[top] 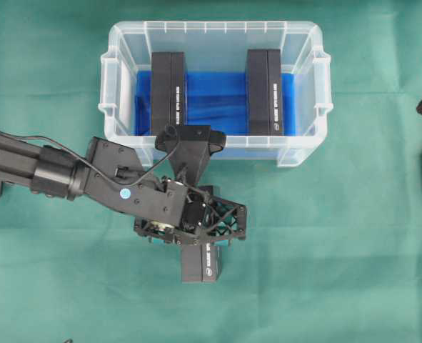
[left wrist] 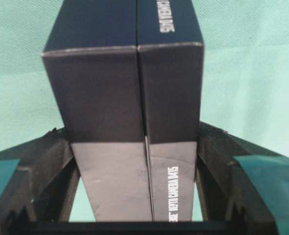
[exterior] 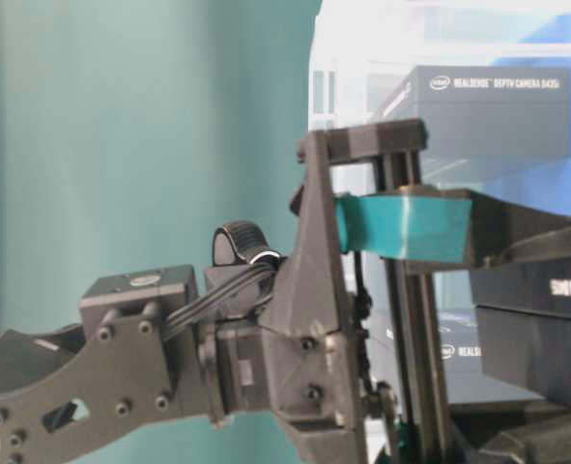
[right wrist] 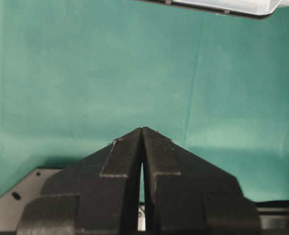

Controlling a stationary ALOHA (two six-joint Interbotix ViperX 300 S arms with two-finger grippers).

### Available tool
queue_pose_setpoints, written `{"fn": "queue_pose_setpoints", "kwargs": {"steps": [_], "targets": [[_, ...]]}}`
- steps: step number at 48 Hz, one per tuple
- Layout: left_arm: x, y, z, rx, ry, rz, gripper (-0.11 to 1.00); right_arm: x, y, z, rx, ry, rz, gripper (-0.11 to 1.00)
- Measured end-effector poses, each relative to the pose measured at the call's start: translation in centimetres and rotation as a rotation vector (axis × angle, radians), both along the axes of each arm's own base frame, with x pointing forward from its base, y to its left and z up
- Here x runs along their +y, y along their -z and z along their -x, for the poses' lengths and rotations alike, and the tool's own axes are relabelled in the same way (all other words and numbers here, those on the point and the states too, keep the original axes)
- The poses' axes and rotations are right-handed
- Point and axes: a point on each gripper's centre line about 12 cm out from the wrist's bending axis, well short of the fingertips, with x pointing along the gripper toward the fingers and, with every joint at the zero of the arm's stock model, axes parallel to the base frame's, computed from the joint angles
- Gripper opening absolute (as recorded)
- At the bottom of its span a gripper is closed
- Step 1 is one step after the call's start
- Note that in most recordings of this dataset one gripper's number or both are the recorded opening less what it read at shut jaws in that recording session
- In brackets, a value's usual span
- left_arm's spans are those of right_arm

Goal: Take the box out of the case with the left arm.
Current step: 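Carry the box toward the front and lower it onto the cloth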

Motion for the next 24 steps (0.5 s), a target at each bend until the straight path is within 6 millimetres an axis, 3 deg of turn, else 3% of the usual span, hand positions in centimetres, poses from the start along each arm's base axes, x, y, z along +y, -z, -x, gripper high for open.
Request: {"fn": "queue_pose_setpoints", "kwargs": {"steps": [24], "targets": [[-0.62,0.09,0.02,-0.003,-0.009,0.052,0.53,-0.02,0.03,-0.03,0.002,0.000,0.001,0.00]]}}
